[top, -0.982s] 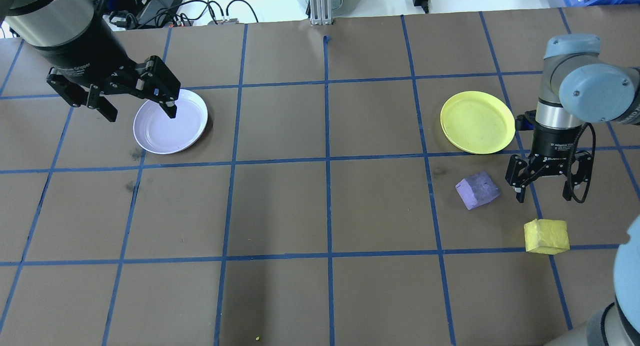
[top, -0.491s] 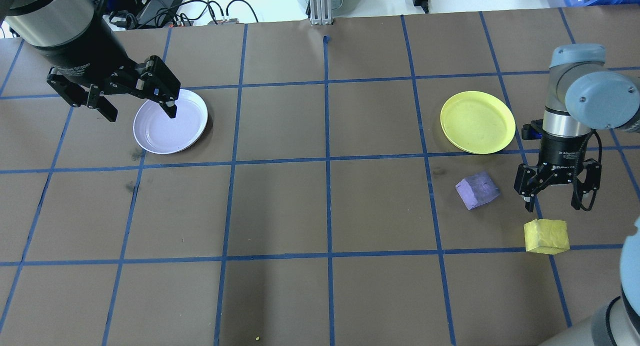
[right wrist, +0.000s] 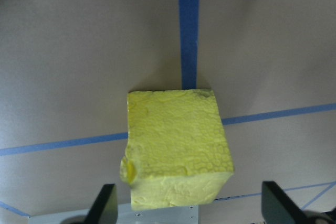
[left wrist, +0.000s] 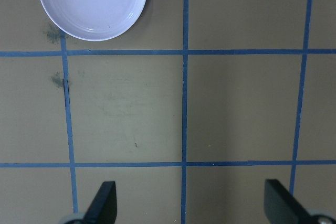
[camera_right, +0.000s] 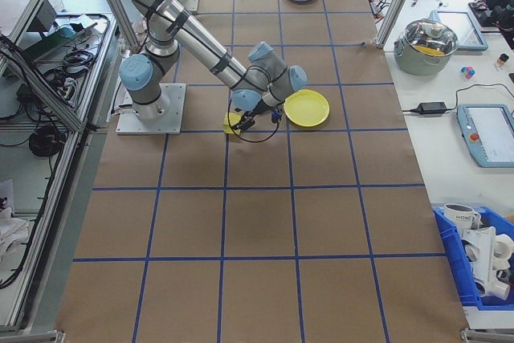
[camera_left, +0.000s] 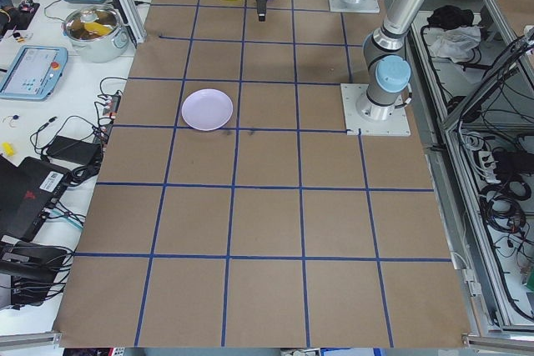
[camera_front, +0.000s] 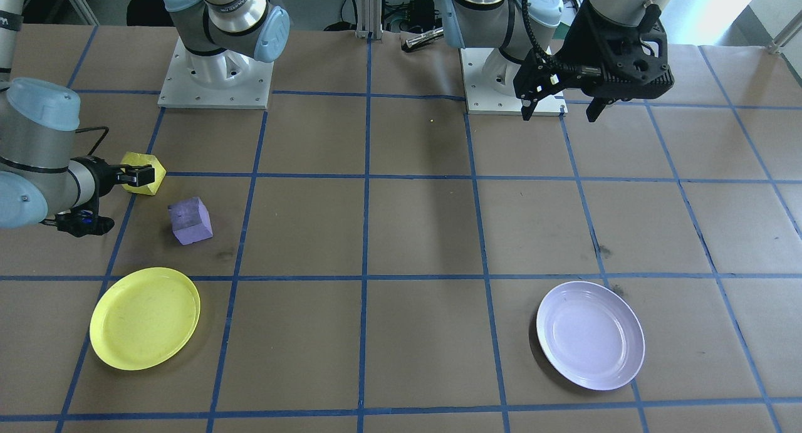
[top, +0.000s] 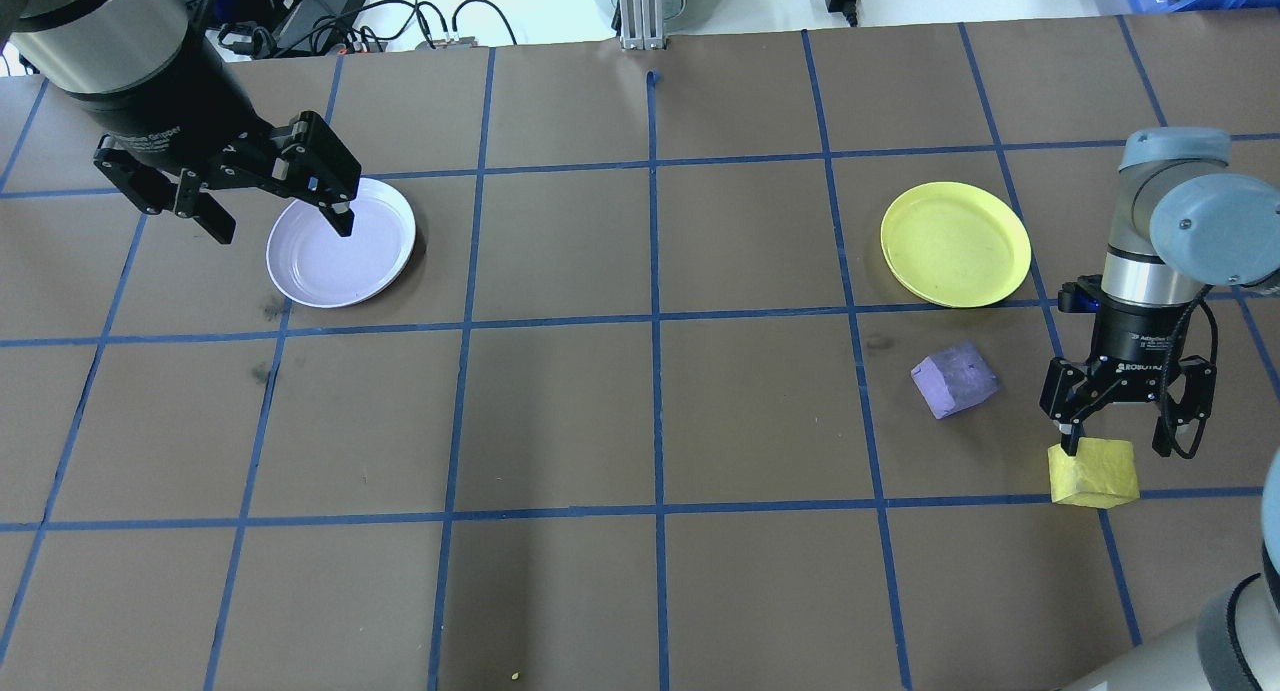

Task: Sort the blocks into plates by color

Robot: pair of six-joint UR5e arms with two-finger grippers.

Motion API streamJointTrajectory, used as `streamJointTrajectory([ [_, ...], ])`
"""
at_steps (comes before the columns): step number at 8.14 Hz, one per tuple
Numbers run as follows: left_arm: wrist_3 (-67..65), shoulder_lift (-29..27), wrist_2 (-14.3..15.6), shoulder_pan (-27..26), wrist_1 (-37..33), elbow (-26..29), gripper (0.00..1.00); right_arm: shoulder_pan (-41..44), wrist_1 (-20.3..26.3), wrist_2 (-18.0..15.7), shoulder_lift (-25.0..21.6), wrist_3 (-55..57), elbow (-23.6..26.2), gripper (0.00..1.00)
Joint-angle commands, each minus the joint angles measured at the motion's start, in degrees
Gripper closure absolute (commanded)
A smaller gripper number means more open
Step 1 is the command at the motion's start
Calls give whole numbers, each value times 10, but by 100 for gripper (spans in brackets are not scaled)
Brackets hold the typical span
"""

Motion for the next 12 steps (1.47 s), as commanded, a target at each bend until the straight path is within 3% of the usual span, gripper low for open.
streamJointTrajectory([
  [1, 0, 0, 0, 0, -1, 0, 0, 0, 0, 1, 6, 5, 3, 5],
  [4, 0, -1, 1, 0, 0, 0, 0, 0, 0, 1, 36, 1, 2, 9],
  [6, 0, -1, 0, 0, 0, 0, 0, -1, 4, 7, 35, 3, 3, 50],
  [7, 0, -1, 0, 0, 0, 0, 0, -3, 20, 27, 32, 5, 2, 83],
  [8, 0, -1, 0, 0, 0, 0, 0, -4, 23, 33, 29, 7, 2, 100],
  [9, 0, -2, 0, 0, 0, 0, 0, -4, 24, 53, 29, 20, -3, 100],
  [10, 0, -2, 0, 0, 0, 0, 0, -4, 30, 49, 15, 25, -24, 100],
  [12, 0, -1, -1, 0, 0, 0, 0, -3, 131, 53, -5, 35, -112, 100],
])
